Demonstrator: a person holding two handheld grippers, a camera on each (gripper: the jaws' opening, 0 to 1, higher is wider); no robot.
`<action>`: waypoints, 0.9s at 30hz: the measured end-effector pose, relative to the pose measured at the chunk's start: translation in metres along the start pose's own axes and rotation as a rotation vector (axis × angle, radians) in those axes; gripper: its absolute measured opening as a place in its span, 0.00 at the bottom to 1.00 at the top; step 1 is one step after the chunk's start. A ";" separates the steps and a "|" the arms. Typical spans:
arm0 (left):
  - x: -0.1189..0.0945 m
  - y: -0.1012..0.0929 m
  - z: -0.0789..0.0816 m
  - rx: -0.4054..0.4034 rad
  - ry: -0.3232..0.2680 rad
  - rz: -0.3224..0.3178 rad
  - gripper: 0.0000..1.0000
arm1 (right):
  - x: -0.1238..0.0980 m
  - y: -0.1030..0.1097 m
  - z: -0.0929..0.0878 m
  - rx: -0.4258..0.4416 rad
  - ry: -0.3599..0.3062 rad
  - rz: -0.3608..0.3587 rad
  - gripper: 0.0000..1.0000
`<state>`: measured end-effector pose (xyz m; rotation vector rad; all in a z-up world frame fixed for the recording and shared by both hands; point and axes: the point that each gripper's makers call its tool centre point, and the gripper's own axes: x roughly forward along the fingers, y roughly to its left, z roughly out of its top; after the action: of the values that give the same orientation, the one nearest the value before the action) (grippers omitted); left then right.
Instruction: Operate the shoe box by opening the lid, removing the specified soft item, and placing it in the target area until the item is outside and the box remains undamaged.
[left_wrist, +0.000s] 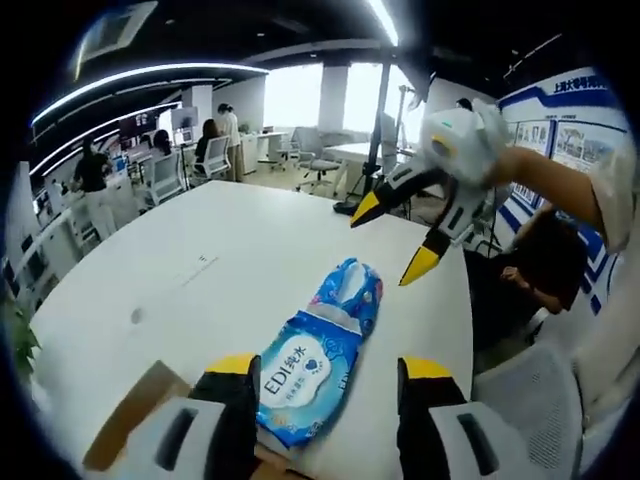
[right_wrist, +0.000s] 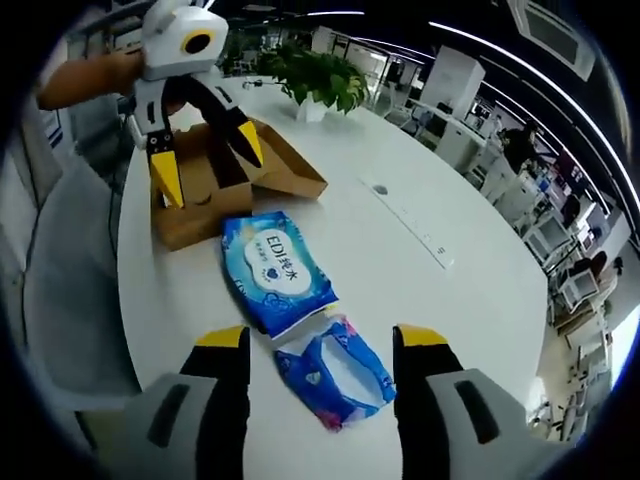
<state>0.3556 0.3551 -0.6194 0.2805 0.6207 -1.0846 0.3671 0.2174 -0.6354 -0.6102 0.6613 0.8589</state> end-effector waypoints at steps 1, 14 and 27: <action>-0.005 0.001 -0.002 0.001 -0.003 0.010 0.58 | 0.000 0.002 0.002 -0.015 -0.002 -0.003 0.56; -0.080 0.029 -0.035 -0.068 -0.051 0.161 0.68 | 0.002 0.034 0.029 -0.062 -0.025 0.055 0.61; -0.151 0.060 -0.075 -0.117 -0.093 0.330 0.72 | 0.019 0.069 0.067 -0.102 -0.071 0.147 0.62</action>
<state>0.3357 0.5311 -0.5944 0.2204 0.5300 -0.7368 0.3374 0.3089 -0.6209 -0.6246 0.6061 1.0519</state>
